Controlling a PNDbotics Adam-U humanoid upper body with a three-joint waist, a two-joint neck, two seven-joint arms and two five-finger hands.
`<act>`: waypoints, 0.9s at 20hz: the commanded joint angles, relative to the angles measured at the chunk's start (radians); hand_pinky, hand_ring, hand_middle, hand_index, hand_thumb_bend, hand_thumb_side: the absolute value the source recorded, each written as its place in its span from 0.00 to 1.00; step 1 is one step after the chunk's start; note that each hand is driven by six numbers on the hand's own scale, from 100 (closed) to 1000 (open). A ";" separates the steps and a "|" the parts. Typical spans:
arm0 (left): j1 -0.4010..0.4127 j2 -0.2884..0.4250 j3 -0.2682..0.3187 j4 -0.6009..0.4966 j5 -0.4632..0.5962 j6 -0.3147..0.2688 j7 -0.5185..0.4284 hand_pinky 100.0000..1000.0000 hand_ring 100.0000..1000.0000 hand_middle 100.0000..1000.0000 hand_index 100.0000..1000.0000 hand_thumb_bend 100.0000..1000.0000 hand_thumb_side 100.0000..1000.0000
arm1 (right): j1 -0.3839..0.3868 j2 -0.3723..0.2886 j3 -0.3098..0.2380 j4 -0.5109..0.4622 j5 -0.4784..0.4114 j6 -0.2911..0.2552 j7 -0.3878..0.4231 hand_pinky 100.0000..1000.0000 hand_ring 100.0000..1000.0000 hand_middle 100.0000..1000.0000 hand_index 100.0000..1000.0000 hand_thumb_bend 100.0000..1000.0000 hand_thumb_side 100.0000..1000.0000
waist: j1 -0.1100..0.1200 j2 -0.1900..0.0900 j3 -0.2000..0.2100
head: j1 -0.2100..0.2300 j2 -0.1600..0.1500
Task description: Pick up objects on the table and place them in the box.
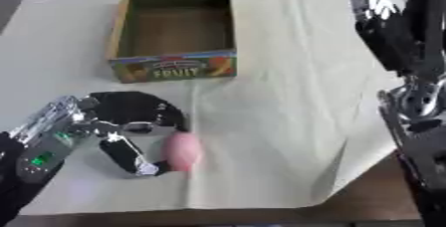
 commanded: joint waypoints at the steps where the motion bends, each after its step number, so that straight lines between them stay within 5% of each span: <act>1: -0.008 0.016 -0.007 -0.006 0.003 0.007 0.001 0.80 0.83 0.74 0.80 0.18 0.48 | -0.007 -0.012 -0.010 -0.019 -0.006 -0.001 0.003 0.52 0.81 0.46 0.77 0.39 0.71 | -0.003 -0.015 -0.001 | 0.001 -0.011; 8: -0.008 0.019 -0.001 -0.029 0.013 0.029 0.027 0.78 0.82 0.72 0.73 0.00 0.40 | -0.004 -0.012 -0.011 -0.019 -0.005 0.001 0.002 0.52 0.81 0.46 0.77 0.39 0.71 | -0.005 -0.014 0.000 | 0.000 -0.014; 18: -0.006 0.029 0.009 -0.077 0.047 0.053 0.034 0.77 0.81 0.72 0.70 0.00 0.33 | -0.002 -0.010 -0.013 -0.019 -0.004 0.002 0.001 0.52 0.81 0.46 0.77 0.39 0.71 | -0.008 -0.017 0.002 | 0.000 -0.020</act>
